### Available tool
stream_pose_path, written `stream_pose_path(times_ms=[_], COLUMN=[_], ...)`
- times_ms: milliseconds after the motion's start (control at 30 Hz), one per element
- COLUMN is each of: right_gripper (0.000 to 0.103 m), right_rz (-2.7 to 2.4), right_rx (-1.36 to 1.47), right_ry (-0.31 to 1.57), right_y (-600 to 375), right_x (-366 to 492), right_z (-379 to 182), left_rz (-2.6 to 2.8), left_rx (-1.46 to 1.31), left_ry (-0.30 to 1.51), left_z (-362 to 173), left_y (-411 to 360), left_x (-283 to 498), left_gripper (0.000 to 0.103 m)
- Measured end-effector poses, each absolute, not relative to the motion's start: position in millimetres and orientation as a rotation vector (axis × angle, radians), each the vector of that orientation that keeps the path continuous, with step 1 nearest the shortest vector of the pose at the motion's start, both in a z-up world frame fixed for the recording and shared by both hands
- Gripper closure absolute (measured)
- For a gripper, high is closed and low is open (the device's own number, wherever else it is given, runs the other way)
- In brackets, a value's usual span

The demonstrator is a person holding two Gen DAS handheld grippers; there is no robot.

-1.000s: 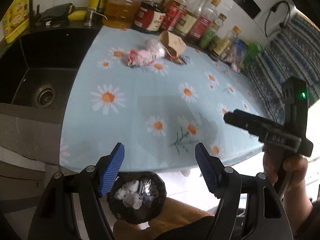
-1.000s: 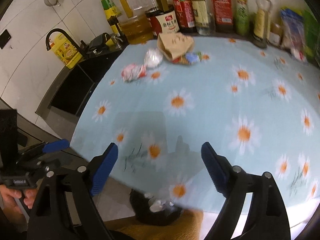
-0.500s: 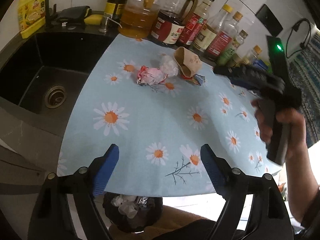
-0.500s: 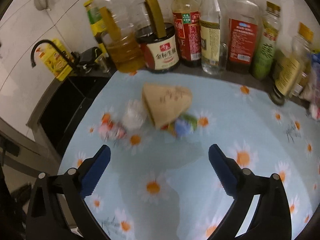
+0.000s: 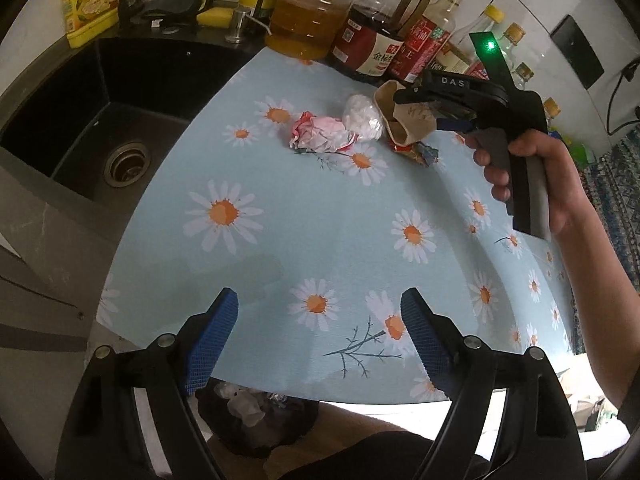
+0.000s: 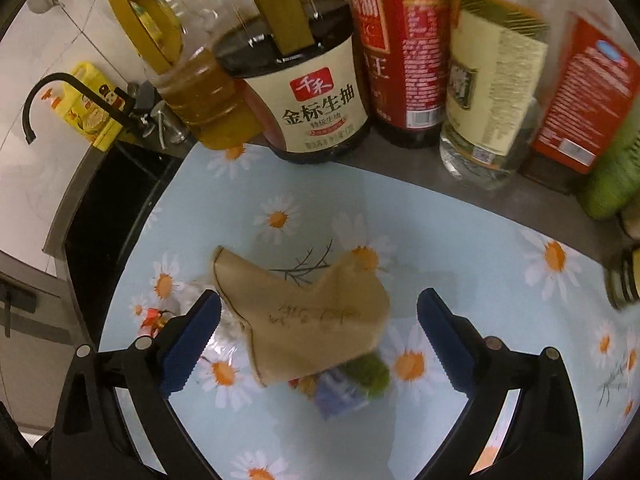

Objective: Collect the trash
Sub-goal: 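Grasp the brown paper cone with the right tool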

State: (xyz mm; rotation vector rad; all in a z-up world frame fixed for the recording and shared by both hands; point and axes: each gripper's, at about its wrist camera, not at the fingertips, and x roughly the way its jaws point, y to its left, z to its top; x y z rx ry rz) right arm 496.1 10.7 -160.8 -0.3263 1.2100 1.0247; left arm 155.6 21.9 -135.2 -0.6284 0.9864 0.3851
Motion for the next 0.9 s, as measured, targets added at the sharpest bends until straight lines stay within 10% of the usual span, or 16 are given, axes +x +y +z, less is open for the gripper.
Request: stream_pose_path(times_ms=[367, 567, 900], right_gripper=[0.006, 0.036, 0.049], right_rz=[1.082, 1.088, 1.119], right_rx=[-0.32, -0.362, -0.313], right_ry=[1.244, 1.256, 1.226], right_y=[23, 26, 16], right_x=[498, 496, 495], right_z=[-170, -177, -169], left_rz=[0.406, 0.405, 0.396], left_rx=[-0.619, -0.614, -0.615], left_ry=[1.011, 1.014, 1.024], left_z=[-137, -138, -142], left_y=[19, 18, 20], left_x=[168, 172, 174], left_gripper=[0.022, 0.022, 0.022])
